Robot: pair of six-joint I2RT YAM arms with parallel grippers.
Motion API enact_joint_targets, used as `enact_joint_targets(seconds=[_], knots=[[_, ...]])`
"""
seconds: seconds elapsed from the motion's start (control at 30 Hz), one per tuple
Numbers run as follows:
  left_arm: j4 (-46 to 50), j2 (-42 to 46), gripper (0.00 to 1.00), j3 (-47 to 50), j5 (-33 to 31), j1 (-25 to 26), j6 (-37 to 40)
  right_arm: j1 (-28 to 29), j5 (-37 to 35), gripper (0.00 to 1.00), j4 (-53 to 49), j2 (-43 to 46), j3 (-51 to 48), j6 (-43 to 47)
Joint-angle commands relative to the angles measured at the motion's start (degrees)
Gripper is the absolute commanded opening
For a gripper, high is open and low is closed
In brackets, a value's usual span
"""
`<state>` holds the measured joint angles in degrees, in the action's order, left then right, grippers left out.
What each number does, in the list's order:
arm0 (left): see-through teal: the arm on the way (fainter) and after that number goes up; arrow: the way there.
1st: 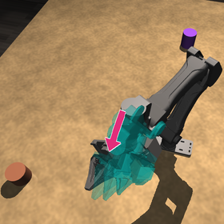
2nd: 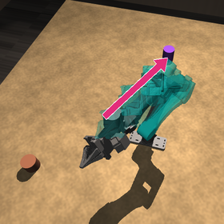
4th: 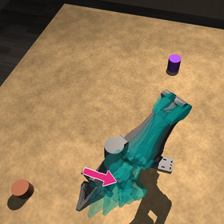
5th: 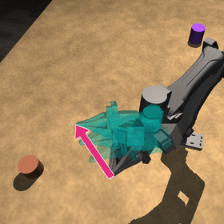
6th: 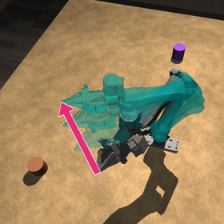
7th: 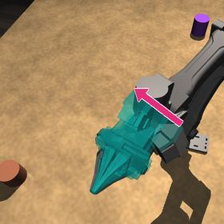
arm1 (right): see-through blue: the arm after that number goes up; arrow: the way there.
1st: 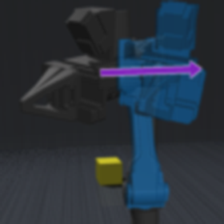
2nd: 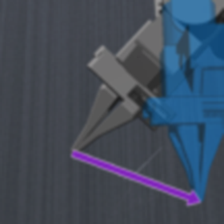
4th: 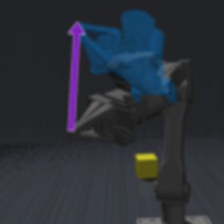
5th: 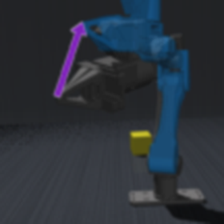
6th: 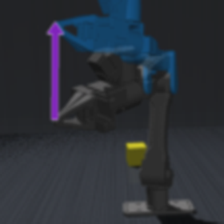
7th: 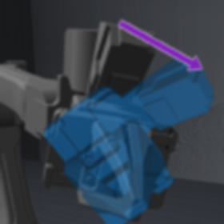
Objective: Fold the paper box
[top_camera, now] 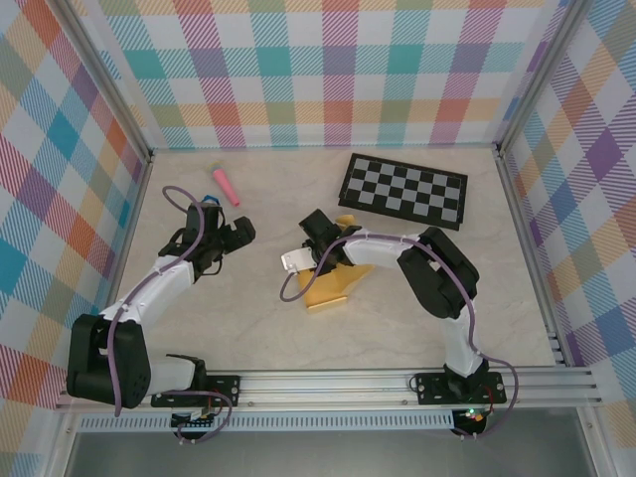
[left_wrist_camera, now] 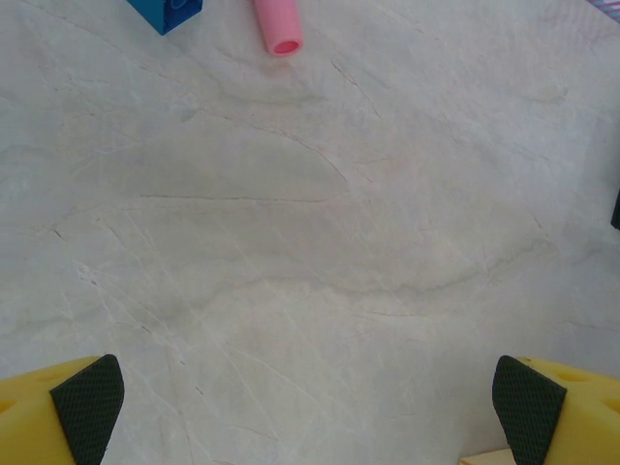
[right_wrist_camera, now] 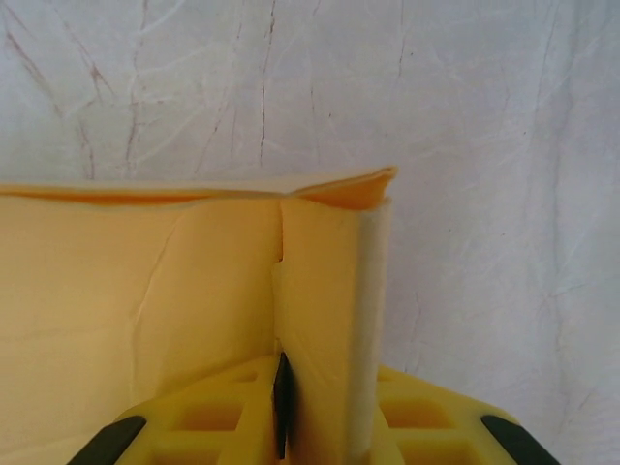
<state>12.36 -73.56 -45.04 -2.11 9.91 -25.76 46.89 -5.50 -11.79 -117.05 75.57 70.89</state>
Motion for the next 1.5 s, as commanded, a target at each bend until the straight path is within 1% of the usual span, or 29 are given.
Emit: enact_joint_targets(seconds=[0.0, 0.13, 0.17, 0.27, 0.4, 0.53, 0.7, 0.8, 1.03, 1.37, 1.47], knots=[[1.2, -0.4, 1.0, 0.7, -0.6, -0.7, -1.1, 0.7, -1.6, 0.23, -2.5, -2.5, -2.0, 2.1], [1.4, -0.5, 1.0, 1.0, -0.4, -0.8, -1.3, 0.4, 3.5, 0.3, -11.9, -1.9, 2.7, 0.4], [1.5, -0.6, 1.0, 1.0, -0.4, -0.8, -1.3, 0.2, 4.9, 0.3, -14.1, -2.0, 4.0, 0.1], [1.7, -0.6, 1.0, 1.2, -0.4, -0.8, -1.7, -0.1, 6.7, 0.31, -16.8, -2.5, 6.5, -0.8], [2.1, -0.1, 1.0, 1.5, -0.6, -0.8, -1.8, -0.4, 9.6, 0.35, -20.9, -2.9, 9.8, -1.9], [2.3, 0.2, 1.0, 1.8, -0.9, -0.8, -1.6, -0.5, 11.1, 0.36, -23.0, -2.2, 11.5, -1.7], [2.0, -0.1, 1.0, 1.9, -0.5, -0.8, -1.9, -0.6, 13.5, 0.38, -29.2, -2.5, 14.7, -0.2], [2.0, -0.4, 1.0, 2.0, -0.5, -0.7, -2.0, -0.6, 13.7, 0.38, -28.4, -2.1, 14.2, 0.0], [2.0, -0.5, 1.0, 2.1, -0.6, -0.7, -2.3, -0.4, 9.5, 0.35, -22.0, -2.6, 12.6, 1.1], [2.2, -0.7, 1.0, 2.3, -1.0, -0.7, -2.2, 0.4, 8.4, 0.31, -20.4, -4.4, 13.0, 1.4], [2.3, -0.7, 1.0, 2.2, -1.1, -0.8, -2.3, 0.8, 7.2, 0.29, -18.3, -4.6, 12.1, 1.4]])
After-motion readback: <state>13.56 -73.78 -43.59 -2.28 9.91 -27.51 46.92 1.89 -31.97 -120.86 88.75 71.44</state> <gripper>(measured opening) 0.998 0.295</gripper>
